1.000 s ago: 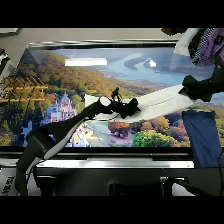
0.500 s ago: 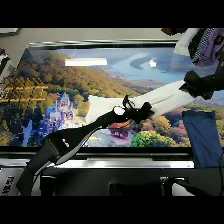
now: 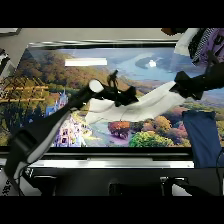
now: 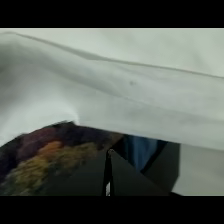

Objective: Fold the clothes and pants, and hang the long-sleeved shirts on hangers.

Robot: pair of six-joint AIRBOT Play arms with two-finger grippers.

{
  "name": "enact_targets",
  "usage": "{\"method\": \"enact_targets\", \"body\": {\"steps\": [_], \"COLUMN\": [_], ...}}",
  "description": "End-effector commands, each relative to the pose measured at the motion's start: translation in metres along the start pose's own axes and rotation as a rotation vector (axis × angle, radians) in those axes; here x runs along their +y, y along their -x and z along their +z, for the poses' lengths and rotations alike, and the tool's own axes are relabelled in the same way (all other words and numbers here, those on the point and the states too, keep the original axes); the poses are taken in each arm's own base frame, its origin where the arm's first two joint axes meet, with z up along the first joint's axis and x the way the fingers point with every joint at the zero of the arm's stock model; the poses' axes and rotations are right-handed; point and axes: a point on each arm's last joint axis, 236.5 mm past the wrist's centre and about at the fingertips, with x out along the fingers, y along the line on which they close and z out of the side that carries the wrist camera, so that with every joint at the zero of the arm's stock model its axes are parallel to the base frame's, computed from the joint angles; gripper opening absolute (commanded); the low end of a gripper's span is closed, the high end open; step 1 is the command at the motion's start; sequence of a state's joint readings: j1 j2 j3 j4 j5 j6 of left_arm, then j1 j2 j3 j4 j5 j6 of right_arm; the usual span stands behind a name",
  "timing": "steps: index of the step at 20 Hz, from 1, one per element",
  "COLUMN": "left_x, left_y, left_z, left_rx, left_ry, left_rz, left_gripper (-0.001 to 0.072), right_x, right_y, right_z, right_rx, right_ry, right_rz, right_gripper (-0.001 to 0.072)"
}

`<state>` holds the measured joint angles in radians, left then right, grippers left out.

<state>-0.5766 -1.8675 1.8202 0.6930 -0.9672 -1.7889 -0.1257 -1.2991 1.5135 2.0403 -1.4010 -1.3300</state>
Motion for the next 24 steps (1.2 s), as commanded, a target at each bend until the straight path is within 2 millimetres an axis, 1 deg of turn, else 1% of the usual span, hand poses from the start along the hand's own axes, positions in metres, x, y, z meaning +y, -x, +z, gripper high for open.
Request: {"method": "enact_targets", "body": {"steps": [1,2,3,4,6,8,10,12,13,15,18,21,24], "left_x": [0.049,0.057,0.063,0.068,0.073,0.073,0.071,0.076,0.079,0.084,0.088,0.092,0.094], "left_y": [0.132,0.173,0.209,0.242,0.305,0.35,0.386,0.407,0.412,0.417,0.416,0.413,0.411], "left_z": [0.014,0.014,0.013,0.011,0.01,0.01,0.01,0.009,0.009,0.008,0.009,0.011,0.013], "left_rx": [-0.016,-0.03,-0.049,-0.075,-0.16,-0.253,-0.333,-0.375,-0.38,-0.375,-0.375,-0.378,-0.382], "left_ry": [-0.155,-0.17,-0.164,-0.153,-0.128,-0.108,-0.101,-0.08,-0.071,-0.067,-0.064,-0.06,-0.058], "left_rz": [0.346,0.415,0.472,0.518,0.594,0.633,0.644,0.657,0.663,0.674,0.675,0.674,0.673], "left_gripper": [0.0015,0.0016,0.0016,0.0017,0.0017,0.0017,0.0017,0.0017,0.0017,0.0017,0.0017,0.0018,0.0017], "right_x": [0.065,0.086,0.108,0.124,0.154,0.174,0.189,0.199,0.202,0.203,0.195,0.19,0.187], "right_y": [-0.022,-0.029,-0.035,-0.042,-0.063,-0.088,-0.115,-0.139,-0.151,-0.172,-0.197,-0.21,-0.216], "right_z": [-0.022,-0.028,-0.032,-0.037,-0.052,-0.066,-0.076,-0.08,-0.08,-0.085,-0.093,-0.099,-0.1], "right_rx": [0.006,-0.009,-0.03,-0.046,-0.041,-0.019,-0.008,-0.011,-0.012,0.005,0.039,0.067,0.074], "right_ry": [0.032,0.036,0.037,0.033,0.019,0.006,-0.018,-0.03,-0.041,-0.062,-0.084,-0.104,-0.106], "right_rz": [0.077,0.105,0.13,0.149,0.182,0.205,0.223,0.238,0.245,0.246,0.217,0.205,0.196], "right_gripper": [0.0033,0.0033,0.0033,0.0033,0.0033,0.0033,0.0033,0.0033,0.0033,0.0033,0.0033,0.0034,0.0034]}}
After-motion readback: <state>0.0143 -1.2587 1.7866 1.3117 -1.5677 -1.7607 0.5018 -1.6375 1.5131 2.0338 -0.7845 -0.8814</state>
